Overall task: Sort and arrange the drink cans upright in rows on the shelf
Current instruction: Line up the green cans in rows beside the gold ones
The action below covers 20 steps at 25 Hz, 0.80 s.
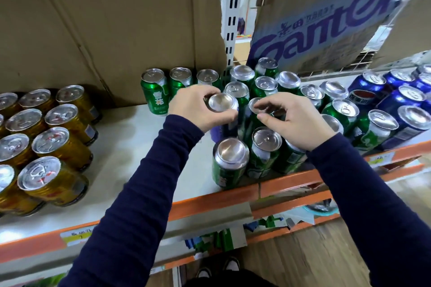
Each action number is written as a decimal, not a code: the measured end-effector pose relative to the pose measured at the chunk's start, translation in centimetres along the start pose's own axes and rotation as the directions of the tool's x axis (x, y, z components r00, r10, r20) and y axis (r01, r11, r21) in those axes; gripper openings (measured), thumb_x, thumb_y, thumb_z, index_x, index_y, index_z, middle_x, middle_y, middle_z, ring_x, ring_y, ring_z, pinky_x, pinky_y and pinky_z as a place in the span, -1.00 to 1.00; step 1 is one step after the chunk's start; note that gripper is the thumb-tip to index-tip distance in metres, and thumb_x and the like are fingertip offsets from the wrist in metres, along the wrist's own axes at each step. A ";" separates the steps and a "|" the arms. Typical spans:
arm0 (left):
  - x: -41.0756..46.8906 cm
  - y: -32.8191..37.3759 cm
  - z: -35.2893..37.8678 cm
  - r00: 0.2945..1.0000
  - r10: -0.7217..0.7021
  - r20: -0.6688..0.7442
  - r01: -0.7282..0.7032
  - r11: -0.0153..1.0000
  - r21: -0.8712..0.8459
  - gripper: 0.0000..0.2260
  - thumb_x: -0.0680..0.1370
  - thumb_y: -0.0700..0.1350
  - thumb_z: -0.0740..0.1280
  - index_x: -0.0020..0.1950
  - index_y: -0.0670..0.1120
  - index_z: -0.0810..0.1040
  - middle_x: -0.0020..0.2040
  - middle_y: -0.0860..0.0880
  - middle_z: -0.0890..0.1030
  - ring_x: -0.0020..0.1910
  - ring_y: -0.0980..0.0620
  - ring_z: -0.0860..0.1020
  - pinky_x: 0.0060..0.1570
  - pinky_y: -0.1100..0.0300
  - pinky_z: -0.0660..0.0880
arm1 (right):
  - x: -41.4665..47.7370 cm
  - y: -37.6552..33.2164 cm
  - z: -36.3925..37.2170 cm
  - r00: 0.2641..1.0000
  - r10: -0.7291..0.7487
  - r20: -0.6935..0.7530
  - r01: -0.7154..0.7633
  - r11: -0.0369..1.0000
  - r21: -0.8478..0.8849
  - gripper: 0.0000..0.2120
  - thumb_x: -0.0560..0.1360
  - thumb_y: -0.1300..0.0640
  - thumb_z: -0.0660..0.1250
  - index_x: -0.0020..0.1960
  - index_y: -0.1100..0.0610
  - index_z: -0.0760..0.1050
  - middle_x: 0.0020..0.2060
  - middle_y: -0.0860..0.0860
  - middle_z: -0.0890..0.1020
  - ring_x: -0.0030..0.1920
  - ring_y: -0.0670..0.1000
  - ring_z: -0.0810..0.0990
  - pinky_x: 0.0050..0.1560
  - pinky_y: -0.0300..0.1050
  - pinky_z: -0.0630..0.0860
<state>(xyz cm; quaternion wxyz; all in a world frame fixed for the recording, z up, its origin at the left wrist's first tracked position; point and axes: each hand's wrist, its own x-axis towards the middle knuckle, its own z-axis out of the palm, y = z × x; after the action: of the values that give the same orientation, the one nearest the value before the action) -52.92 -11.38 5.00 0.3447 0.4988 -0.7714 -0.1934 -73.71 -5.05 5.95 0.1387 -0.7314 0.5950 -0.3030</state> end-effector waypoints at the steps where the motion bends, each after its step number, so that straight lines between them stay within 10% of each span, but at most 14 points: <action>1: 0.4 0.4 -0.6 0.999 0.019 -0.034 -0.020 0.999 -0.029 -0.54 0.19 0.29 0.39 -0.06 0.03 0.64 -0.14 0.12 0.65 -0.14 0.13 0.58 -0.07 0.16 0.54 | 0.1 -0.1 0.0 1.000 0.014 -0.014 -0.014 1.000 0.007 -0.79 0.48 0.15 0.39 0.12 0.07 0.59 -0.06 -0.08 0.64 -0.05 -0.14 0.59 0.04 -0.21 0.51; 12: 5.2 14.6 3.4 0.962 0.254 -0.102 -0.268 0.950 -0.163 -0.67 0.27 0.16 0.48 -0.19 -0.08 0.66 -0.29 0.00 0.66 -0.31 0.04 0.58 -0.27 0.15 0.52 | -1.9 5.6 -9.5 0.991 0.036 -0.127 0.007 0.948 0.318 -0.39 0.33 -0.09 0.51 0.30 0.07 0.44 0.07 -0.04 0.62 0.09 -0.05 0.60 0.15 -0.02 0.53; 20: 7.0 27.9 16.8 0.971 0.225 -0.076 -0.236 0.948 -0.215 -0.67 0.27 0.19 0.50 -0.16 -0.02 0.66 -0.29 0.05 0.65 -0.28 0.13 0.59 -0.22 0.18 0.53 | -5.2 16.8 -20.2 0.966 0.069 -0.249 -0.001 0.964 0.266 -0.48 0.27 -0.08 0.53 0.14 0.09 0.49 -0.08 -0.06 0.62 -0.09 -0.04 0.59 -0.06 -0.06 0.55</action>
<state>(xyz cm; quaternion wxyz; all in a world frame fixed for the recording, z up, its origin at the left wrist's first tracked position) -84.67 -6.57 13.74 0.4382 0.3682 -0.7888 -0.2243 -99.82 -1.20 10.76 0.1624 -0.6505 0.5751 -0.4688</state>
